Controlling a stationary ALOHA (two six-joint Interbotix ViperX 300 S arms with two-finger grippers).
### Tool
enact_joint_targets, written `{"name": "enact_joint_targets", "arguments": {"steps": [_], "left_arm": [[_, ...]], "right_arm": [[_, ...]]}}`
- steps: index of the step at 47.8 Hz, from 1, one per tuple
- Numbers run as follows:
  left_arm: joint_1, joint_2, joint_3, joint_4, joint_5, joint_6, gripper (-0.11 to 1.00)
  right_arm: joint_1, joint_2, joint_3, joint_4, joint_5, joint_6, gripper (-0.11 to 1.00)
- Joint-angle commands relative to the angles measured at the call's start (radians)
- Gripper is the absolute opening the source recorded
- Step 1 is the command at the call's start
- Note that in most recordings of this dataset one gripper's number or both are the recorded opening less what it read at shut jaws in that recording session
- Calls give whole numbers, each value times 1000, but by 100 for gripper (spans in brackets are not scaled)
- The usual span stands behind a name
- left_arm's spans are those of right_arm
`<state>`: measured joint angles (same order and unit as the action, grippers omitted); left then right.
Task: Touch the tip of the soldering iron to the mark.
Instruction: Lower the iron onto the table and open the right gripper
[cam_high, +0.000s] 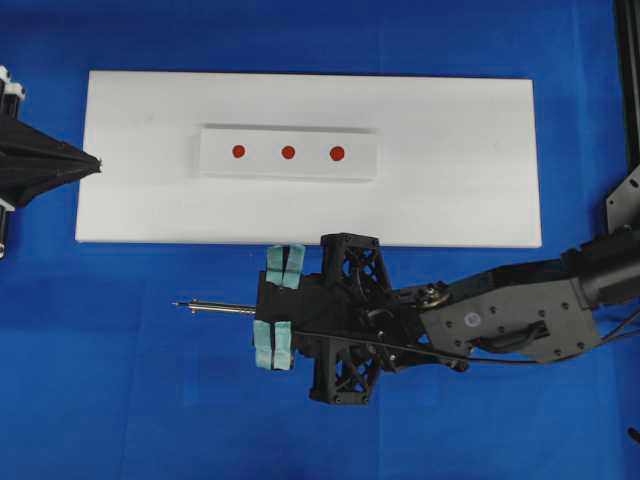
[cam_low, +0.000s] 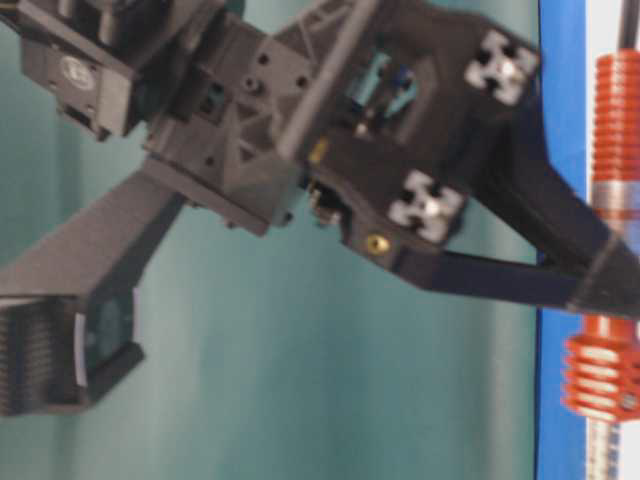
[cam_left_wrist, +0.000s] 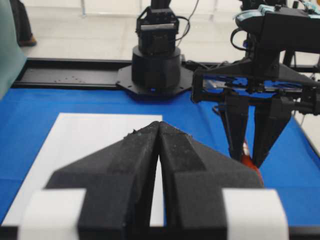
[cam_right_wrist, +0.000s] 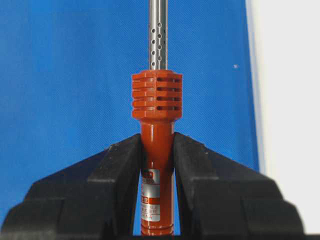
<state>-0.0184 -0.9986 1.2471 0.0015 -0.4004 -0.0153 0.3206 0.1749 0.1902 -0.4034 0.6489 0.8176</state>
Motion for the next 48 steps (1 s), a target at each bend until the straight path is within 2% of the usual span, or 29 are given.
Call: {"name": "enact_joint_targets", "arguments": {"steps": [1, 15, 20, 48], "left_arm": [[-2, 5, -15, 2, -8, -2, 0], [0, 5, -14, 2, -8, -2, 0], [-2, 5, -14, 0, -6, -2, 0], [0, 5, -14, 2, -2, -3, 0]], "right_arm": [[-3, 0, 3, -3, -49, 2, 6], [-3, 106, 74, 3, -298, 11, 6], [-3, 140, 81, 3, -350, 11, 6], [-11, 187, 91, 3, -360, 6, 6]]}}
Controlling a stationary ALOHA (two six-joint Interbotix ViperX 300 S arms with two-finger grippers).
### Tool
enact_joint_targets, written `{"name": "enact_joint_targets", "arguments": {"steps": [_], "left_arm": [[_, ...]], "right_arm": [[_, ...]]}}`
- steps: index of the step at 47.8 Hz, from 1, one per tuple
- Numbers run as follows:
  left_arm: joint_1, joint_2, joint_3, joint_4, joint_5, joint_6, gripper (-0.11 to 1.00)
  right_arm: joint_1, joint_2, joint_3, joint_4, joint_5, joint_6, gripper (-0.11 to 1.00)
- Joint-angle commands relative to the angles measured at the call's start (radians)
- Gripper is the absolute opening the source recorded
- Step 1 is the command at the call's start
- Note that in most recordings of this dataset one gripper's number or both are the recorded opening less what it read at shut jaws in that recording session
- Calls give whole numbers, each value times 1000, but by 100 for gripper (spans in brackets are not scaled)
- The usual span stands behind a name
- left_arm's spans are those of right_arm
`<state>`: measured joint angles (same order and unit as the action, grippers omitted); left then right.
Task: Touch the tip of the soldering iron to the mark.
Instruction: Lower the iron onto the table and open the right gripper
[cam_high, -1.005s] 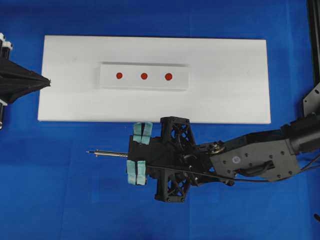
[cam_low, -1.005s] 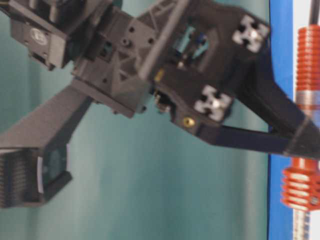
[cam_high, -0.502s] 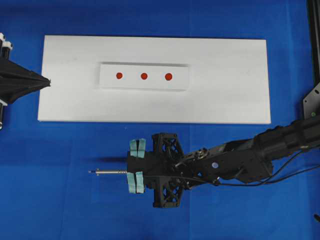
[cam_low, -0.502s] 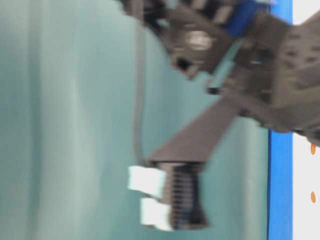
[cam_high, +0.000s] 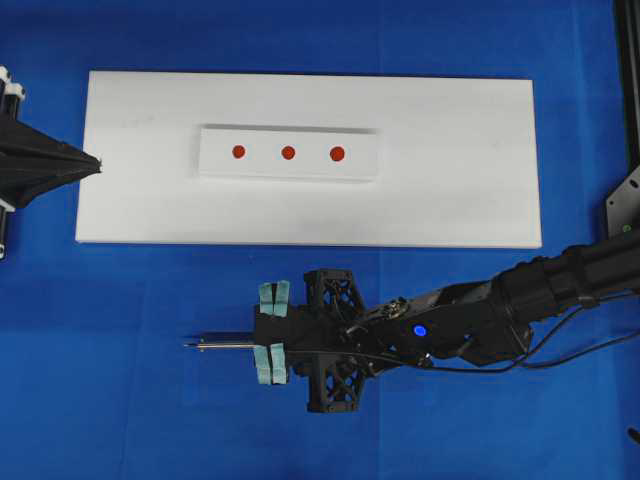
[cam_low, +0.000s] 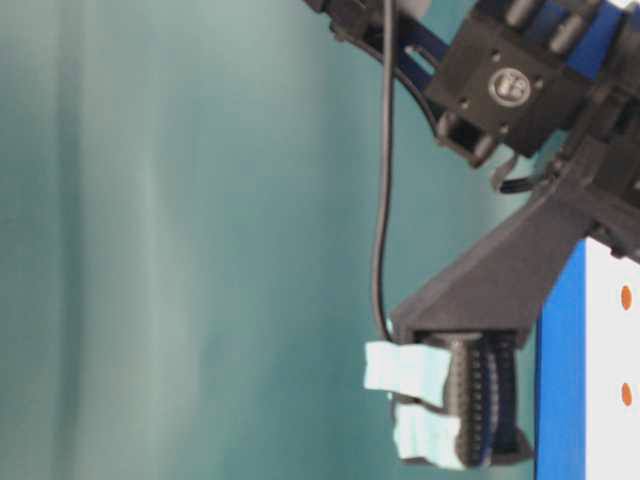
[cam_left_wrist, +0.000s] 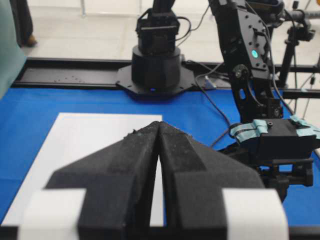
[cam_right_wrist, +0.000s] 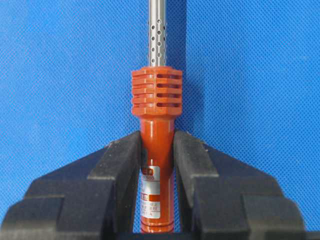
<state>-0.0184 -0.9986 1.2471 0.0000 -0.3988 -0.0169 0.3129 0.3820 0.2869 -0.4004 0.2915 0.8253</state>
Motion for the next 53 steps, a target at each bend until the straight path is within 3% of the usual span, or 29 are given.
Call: {"name": "enact_joint_targets", "arguments": {"steps": [1, 15, 20, 27, 30, 35, 42, 53], "left_arm": [[-2, 5, -14, 3, -5, -2, 0], [-2, 5, -14, 2, -2, -2, 0], [-2, 5, -14, 3, -2, -2, 0], [-2, 5, -14, 3, -2, -2, 0], [-2, 5, -14, 3, -2, -2, 0], [-2, 5, -15, 3, -2, -2, 0], [-2, 3, -15, 3, -2, -2, 0], [0, 3, -14, 3, -2, -2, 0]], "right_arm": [[-5, -20, -5, 0, -3, -2, 6], [-5, -20, -8, 0, -3, 2, 9], [-5, -20, -14, 0, -3, 3, 34], [-5, -29, -15, -2, 8, 2, 81], [-5, -34, -15, -2, 12, 2, 93], [-2, -51, -15, -2, 12, 2, 88], [9, -114, -18, -2, 35, -2, 91], [32, -267, -20, -3, 206, -6, 91]]}}
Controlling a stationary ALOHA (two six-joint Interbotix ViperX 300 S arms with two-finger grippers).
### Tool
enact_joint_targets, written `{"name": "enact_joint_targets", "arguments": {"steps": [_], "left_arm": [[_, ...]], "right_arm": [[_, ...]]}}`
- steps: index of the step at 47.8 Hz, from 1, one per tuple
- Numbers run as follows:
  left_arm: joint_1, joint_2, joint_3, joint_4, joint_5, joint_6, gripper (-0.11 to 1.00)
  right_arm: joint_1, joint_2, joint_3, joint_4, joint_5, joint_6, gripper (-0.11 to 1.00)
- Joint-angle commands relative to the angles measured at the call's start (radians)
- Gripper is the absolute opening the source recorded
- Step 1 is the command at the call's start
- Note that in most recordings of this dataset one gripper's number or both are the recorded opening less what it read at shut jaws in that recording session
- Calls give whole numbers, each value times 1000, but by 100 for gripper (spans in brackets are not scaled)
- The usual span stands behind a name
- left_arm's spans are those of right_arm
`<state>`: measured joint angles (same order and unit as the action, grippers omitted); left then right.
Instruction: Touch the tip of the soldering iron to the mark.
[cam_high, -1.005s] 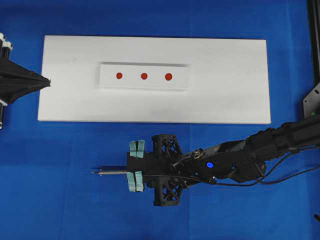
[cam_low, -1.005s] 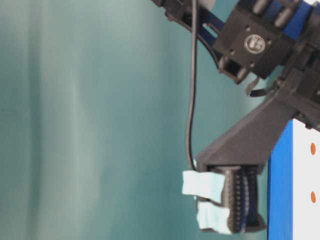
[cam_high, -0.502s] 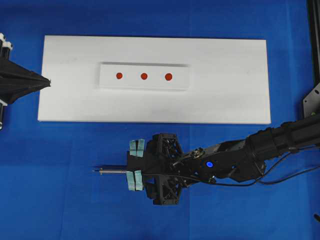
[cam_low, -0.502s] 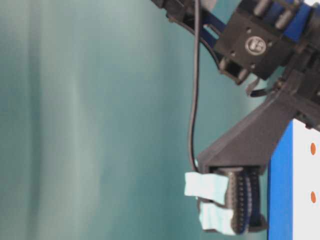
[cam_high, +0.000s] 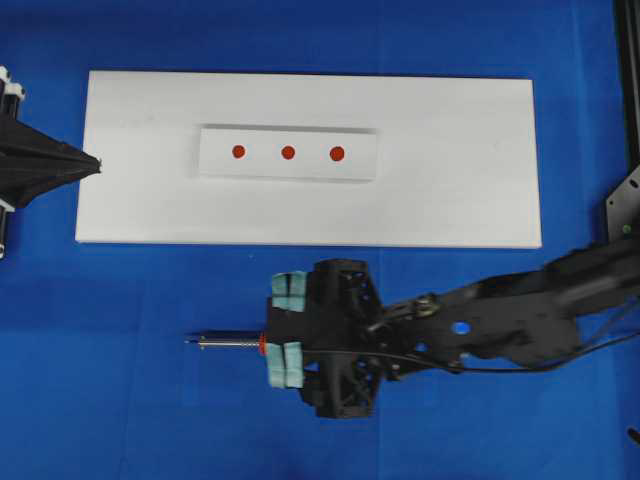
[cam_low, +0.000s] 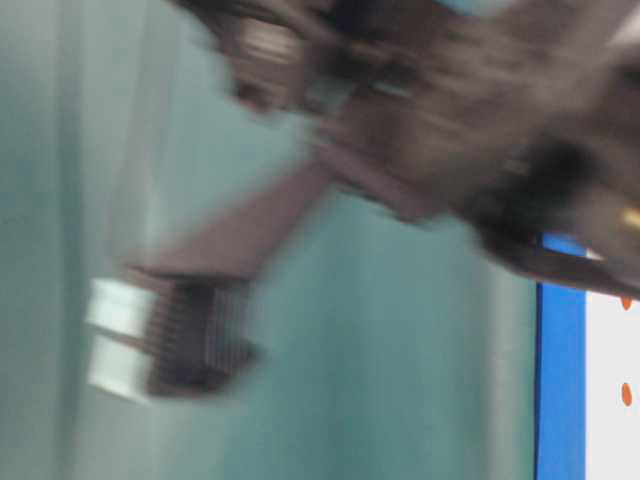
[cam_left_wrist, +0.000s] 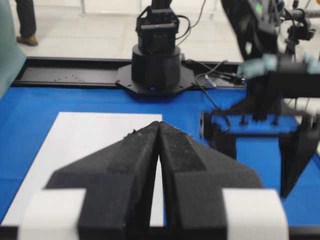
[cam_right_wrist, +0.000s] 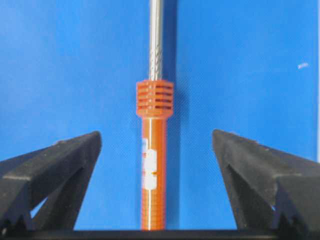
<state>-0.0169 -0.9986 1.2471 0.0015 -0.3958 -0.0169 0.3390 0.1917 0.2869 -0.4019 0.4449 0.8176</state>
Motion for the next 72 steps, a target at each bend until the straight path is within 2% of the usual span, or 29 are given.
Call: {"name": "enact_joint_targets", "arguments": {"steps": [1, 7, 17, 23, 33, 41, 51, 60, 72], "left_arm": [[-2, 3, -14, 2, -3, -2, 0], [-3, 2, -15, 2, -3, -2, 0], [-3, 2, -15, 2, -3, -2, 0], [-2, 2, -15, 2, -3, -2, 0], [-2, 2, -15, 0, -3, -2, 0], [-2, 2, -14, 2, 2, -2, 0], [-3, 2, -15, 2, 3, -2, 0], [-3, 2, -15, 2, 3, -2, 0], [-3, 2, -15, 2, 2, -2, 0]], "right_arm": [[6, -87, -20, -2, 69, 2, 91], [8, -118, -20, -5, 140, 0, 91], [-20, -124, -8, -41, 146, -3, 91], [-91, -140, 11, -80, 147, -11, 91], [-255, -183, 61, -80, 121, -118, 91], [-365, -210, 100, -77, 58, -166, 91], [-408, -258, 146, -77, 12, -184, 91], [-410, -413, 244, -77, 6, -189, 90], [-416, -716, 468, -77, -51, -179, 90]]}}
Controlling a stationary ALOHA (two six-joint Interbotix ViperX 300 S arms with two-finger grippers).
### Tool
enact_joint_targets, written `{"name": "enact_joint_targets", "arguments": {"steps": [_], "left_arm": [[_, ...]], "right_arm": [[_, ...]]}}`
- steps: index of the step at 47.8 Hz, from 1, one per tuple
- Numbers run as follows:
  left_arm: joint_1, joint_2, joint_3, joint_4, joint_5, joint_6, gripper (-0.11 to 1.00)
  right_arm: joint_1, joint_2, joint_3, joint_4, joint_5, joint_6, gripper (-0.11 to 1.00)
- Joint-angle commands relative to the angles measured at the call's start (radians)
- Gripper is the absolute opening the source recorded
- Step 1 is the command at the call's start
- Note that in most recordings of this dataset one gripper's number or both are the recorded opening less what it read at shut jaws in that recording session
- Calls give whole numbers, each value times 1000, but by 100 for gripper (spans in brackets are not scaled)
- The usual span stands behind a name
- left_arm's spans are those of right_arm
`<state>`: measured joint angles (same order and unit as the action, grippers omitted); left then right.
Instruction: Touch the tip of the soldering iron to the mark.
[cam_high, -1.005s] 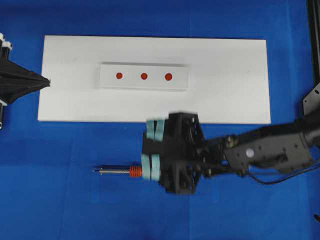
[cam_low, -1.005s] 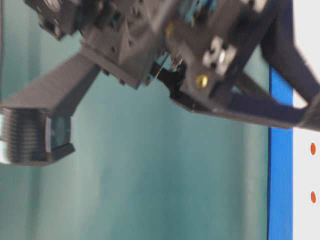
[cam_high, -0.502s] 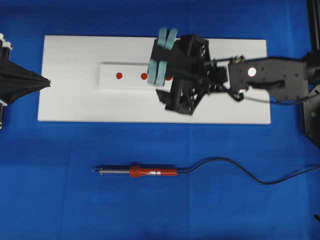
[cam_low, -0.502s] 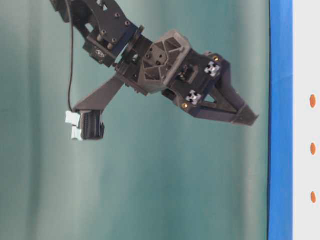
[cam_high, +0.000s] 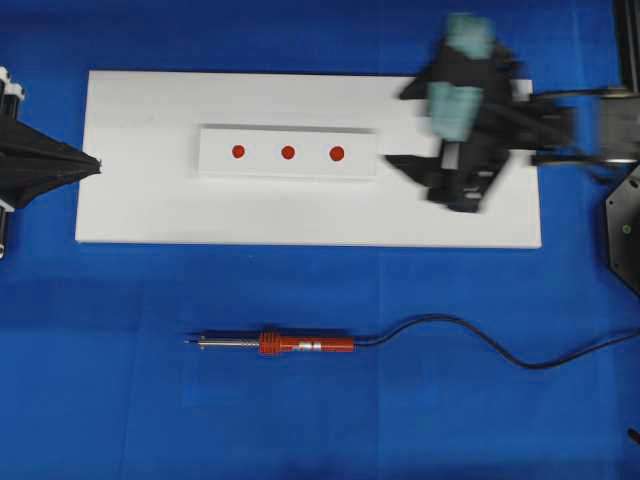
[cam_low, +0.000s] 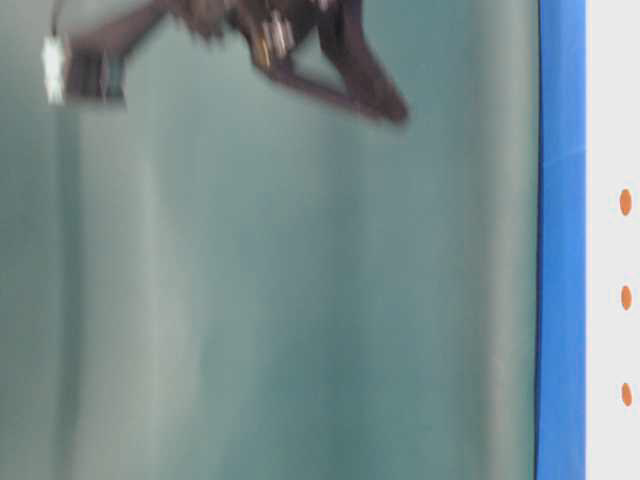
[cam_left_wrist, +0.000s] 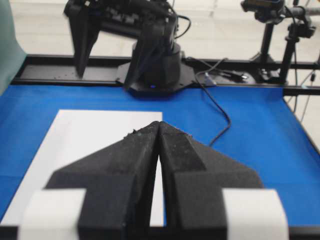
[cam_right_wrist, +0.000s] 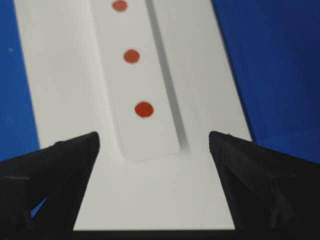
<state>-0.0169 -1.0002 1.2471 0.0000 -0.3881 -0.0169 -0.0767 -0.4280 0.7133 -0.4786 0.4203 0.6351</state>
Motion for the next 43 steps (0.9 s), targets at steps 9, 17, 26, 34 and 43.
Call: {"name": "enact_joint_targets", "arguments": {"steps": [9, 17, 26, 34, 43], "left_arm": [[-2, 3, -14, 3, -3, 0, 0], [-2, 3, -14, 3, -3, 0, 0], [-2, 5, -14, 3, -3, -2, 0], [-3, 8, -14, 3, -5, -3, 0], [-3, 9, -12, 2, -5, -12, 0]], "right_arm": [[0, -334, 192, 0, -83, 3, 89], [0, -468, 291, 0, -115, 3, 87], [2, -568, 396, 0, -173, 3, 87], [0, -609, 462, 0, -230, 3, 87], [0, -617, 483, 3, -238, 6, 87]]}}
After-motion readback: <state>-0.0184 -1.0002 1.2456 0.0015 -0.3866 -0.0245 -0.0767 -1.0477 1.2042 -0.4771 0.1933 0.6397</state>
